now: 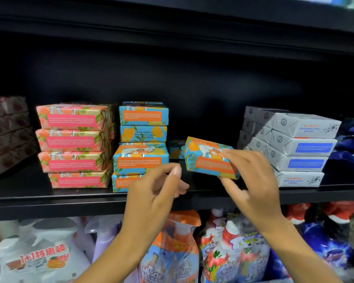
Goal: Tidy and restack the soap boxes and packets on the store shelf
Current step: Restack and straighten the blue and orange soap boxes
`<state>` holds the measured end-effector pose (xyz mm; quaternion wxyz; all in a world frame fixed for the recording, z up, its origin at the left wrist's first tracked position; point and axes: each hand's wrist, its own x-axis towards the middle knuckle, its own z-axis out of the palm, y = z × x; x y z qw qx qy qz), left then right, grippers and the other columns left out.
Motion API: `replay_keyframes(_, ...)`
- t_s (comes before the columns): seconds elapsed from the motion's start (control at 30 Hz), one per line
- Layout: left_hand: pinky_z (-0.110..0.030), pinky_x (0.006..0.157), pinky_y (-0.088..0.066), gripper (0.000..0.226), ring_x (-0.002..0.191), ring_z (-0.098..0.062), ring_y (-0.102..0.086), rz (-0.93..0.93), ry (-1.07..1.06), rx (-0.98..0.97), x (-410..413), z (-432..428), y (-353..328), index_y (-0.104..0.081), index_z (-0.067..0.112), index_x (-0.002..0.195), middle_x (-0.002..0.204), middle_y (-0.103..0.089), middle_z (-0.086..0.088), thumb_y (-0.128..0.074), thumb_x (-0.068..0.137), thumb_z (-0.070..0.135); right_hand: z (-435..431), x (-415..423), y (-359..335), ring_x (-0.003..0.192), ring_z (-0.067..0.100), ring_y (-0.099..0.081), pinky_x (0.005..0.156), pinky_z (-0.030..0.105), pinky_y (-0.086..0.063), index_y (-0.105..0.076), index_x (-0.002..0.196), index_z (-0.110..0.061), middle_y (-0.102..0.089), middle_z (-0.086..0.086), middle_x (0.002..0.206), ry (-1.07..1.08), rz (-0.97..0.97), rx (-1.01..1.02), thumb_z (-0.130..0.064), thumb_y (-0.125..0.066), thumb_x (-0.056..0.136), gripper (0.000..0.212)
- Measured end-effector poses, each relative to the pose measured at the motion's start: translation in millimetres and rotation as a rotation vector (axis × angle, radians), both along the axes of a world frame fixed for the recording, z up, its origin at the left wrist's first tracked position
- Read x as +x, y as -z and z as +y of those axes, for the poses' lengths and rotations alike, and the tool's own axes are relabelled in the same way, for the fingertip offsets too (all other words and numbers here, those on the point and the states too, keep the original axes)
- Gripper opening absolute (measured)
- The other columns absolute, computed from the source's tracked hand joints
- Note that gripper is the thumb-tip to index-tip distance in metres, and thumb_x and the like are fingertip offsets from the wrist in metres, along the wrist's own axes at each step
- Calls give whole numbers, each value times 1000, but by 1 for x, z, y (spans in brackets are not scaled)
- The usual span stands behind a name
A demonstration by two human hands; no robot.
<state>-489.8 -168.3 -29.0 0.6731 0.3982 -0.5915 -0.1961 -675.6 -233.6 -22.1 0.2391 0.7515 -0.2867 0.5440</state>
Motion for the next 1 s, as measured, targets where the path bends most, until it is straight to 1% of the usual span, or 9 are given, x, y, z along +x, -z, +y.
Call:
replay_keyframes(0.13,-20,62,-54,27,66,-7,-67,117,222,189,1,5,-22,-74,30,68,64,-68,8,-70,73,57,19,3,-2,99,28,-58,88,37,-49,-63,103,2,-67,17,101,-49,119,-286,-2,-64,84,20)
replay_keyframes(0.23,-20,62,-53,26,67,-13,-67,119,254,182,7,10,-25,-75,18,81,67,-70,-9,-76,66,38,24,9,-5,100,25,-57,81,42,-52,-59,103,-2,-68,15,102,-103,184,-354,-8,-66,86,20)
replay_keyframes(0.43,-21,71,-55,38,88,-12,-71,18,106,-6,23,15,-16,-71,37,98,92,-75,7,-79,61,37,36,8,-16,126,11,-41,105,21,-30,-52,126,-13,-48,-3,133,-219,78,185,-44,-62,83,54)
replay_keyframes(0.53,-26,82,-54,42,100,-14,-68,-118,140,-107,26,18,-10,-65,34,111,106,-72,8,-76,70,32,40,11,-19,123,-8,-39,97,5,-28,-43,135,-20,-47,-14,132,-301,11,449,-44,-69,75,70)
replay_keyframes(0.6,-26,86,-52,43,106,-12,-64,-265,101,-183,30,18,-11,-60,35,116,113,-68,12,-72,75,29,39,12,-20,111,-10,-47,87,2,-34,-52,128,-17,-55,-14,118,-357,43,476,-35,-72,71,63)
replay_keyframes(0.7,-37,92,-50,43,114,-16,-59,-388,84,-202,34,15,-18,-58,32,118,118,-64,12,-70,77,31,40,15,-23,96,2,-56,78,8,-41,-64,102,-9,-62,-4,100,-299,44,367,-25,-74,70,37)
replay_keyframes(0.8,-36,96,-48,56,120,-15,-55,-367,101,-125,37,15,-23,-58,29,118,124,-61,10,-77,67,42,40,18,-24,95,17,-57,83,19,-44,-65,93,1,-63,8,97,-203,33,113,-8,-65,74,21)
replay_keyframes(0.9,-31,92,-51,76,117,-8,-57,-264,150,-10,39,16,-25,-56,34,123,124,-60,13,-83,54,50,39,19,-21,97,24,-55,88,24,-44,-59,96,-1,-64,16,96,-196,77,-68,4,-62,72,25)
replay_keyframes(1.0,-37,89,-53,76,108,-7,-62,-279,161,37,39,17,-28,-59,39,117,116,-64,15,-85,47,46,39,22,-18,103,26,-54,94,28,-43,-51,100,-5,-58,11,106,-231,102,-127,1,-59,76,25)
